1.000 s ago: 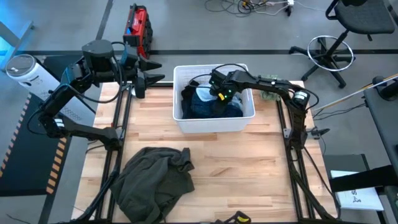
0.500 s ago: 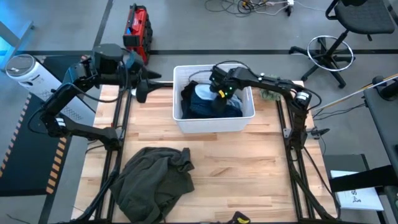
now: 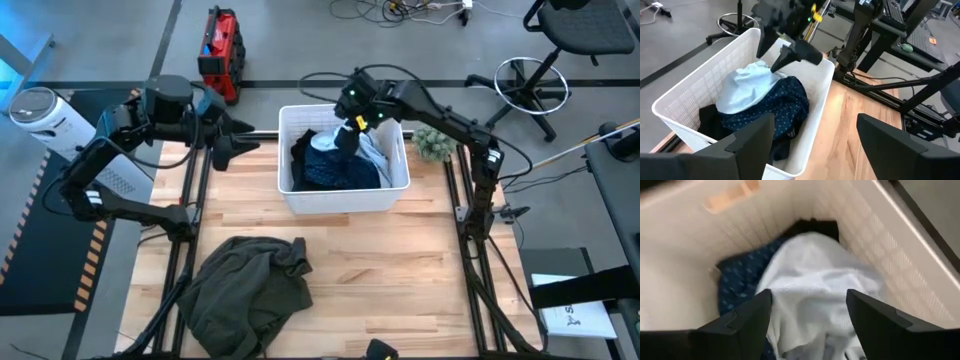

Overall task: Sort clothes
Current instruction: Put the blue shirt into the white bin

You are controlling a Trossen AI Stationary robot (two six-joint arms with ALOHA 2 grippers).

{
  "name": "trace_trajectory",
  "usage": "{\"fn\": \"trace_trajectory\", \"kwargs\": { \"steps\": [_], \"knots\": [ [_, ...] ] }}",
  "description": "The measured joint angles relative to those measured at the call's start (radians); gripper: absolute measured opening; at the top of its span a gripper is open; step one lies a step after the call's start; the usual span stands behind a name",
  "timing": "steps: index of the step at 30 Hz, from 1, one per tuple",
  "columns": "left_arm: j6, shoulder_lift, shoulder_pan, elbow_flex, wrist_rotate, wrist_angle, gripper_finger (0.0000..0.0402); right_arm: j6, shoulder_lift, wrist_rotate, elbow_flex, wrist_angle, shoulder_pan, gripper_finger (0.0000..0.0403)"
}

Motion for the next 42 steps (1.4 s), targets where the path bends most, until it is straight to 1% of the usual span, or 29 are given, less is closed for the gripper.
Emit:
{"fn": "trace_trajectory", "kwargs": {
  "steps": [4, 7, 12, 15, 17, 20, 22, 24, 28, 33, 38, 42],
  "knots": [
    [-0.001, -0.002, 0.000, 0.000, 0.000, -0.001, 0.0284, -0.001, 0.000, -0.050, 0.021, 0.009, 0.000, 0.0232],
    [-0.003, -0.002, -0.002, 0.000, 0.000, -0.003, 0.0287, -0.010, 0.002, -0.082, 0.001, 0.007, 0.000, 0.0210],
    [-0.010, -0.004, -0.005, 0.000, 0.000, -0.004, 0.0288, -0.014, 0.002, -0.093, -0.043, 0.008, 0.000, 0.0169],
    [-0.018, -0.005, -0.005, 0.000, 0.000, -0.005, 0.0288, -0.017, 0.002, -0.093, -0.095, 0.035, 0.000, 0.0129],
    [-0.018, -0.005, -0.007, 0.000, 0.000, -0.006, 0.0288, -0.031, 0.003, -0.093, -0.138, 0.046, 0.000, 0.0093],
    [-0.018, -0.006, -0.010, 0.000, 0.000, -0.011, 0.0288, -0.063, 0.003, -0.093, -0.229, 0.087, 0.000, 0.0036],
    [-0.018, -0.009, -0.010, 0.000, 0.000, -0.013, 0.0288, -0.076, 0.004, -0.093, -0.301, 0.112, 0.000, 0.0010],
    [-0.022, -0.013, -0.014, 0.000, 0.000, -0.013, 0.0288, -0.079, 0.004, -0.105, -0.371, 0.144, 0.000, 0.0007],
    [-0.031, -0.019, -0.028, 0.000, 0.000, -0.014, 0.0288, -0.057, 0.004, -0.167, -0.506, 0.229, 0.000, 0.0011],
    [-0.045, -0.019, -0.056, 0.000, 0.025, -0.018, 0.0288, -0.003, 0.001, -0.178, -0.638, 0.376, -0.002, 0.0001],
    [-0.046, -0.017, -0.087, 0.000, 0.026, -0.020, 0.0288, 0.050, -0.002, -0.176, -0.704, 0.482, -0.007, 0.0002],
    [-0.046, -0.016, -0.098, 0.000, 0.026, -0.019, 0.0288, 0.056, -0.001, -0.169, -0.695, 0.473, -0.006, 0.0003]
  ]
}}
